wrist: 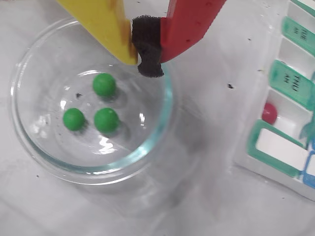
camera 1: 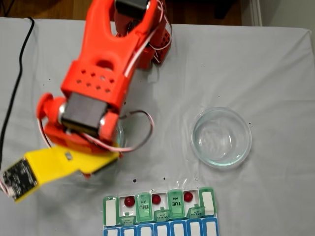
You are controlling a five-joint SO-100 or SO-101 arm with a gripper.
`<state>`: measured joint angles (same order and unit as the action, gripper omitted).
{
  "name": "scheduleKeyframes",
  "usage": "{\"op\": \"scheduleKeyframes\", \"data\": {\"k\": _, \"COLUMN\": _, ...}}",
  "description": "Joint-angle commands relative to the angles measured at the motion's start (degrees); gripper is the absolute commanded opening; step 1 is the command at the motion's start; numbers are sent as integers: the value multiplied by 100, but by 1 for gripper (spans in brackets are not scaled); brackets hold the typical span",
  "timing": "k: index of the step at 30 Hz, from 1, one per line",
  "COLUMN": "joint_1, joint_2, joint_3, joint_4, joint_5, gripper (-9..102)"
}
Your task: Sort medicines into box.
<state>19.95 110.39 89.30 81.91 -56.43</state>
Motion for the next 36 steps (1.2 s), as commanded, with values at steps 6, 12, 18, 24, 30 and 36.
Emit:
{"op": "scheduleKeyframes", "data": {"k": 6, "joint_1": 589, "joint_2": 2162, "joint_3": 2145, "joint_4": -896, "joint_5": -466, "gripper": 7}}
{"op": "scheduleKeyframes", "data": {"k": 12, "joint_1": 765, "joint_2": 2698, "joint_3": 2944, "joint_4": -1318, "joint_5": -483, "gripper": 20}}
{"op": "scheduleKeyframes", "data": {"k": 18, "joint_1": 809, "joint_2": 2795, "joint_3": 3278, "joint_4": -1538, "joint_5": -413, "gripper": 21}}
{"op": "scheduleKeyframes", "data": {"k": 24, "joint_1": 888, "joint_2": 2733, "joint_3": 3401, "joint_4": -1635, "joint_5": -448, "gripper": 22}}
{"op": "scheduleKeyframes", "data": {"k": 30, "joint_1": 853, "joint_2": 2364, "joint_3": 3331, "joint_4": -1696, "joint_5": -483, "gripper": 20}}
{"op": "scheduleKeyframes", "data": {"k": 36, "joint_1": 773, "joint_2": 1723, "joint_3": 3085, "joint_4": -1644, "joint_5": -510, "gripper": 20}}
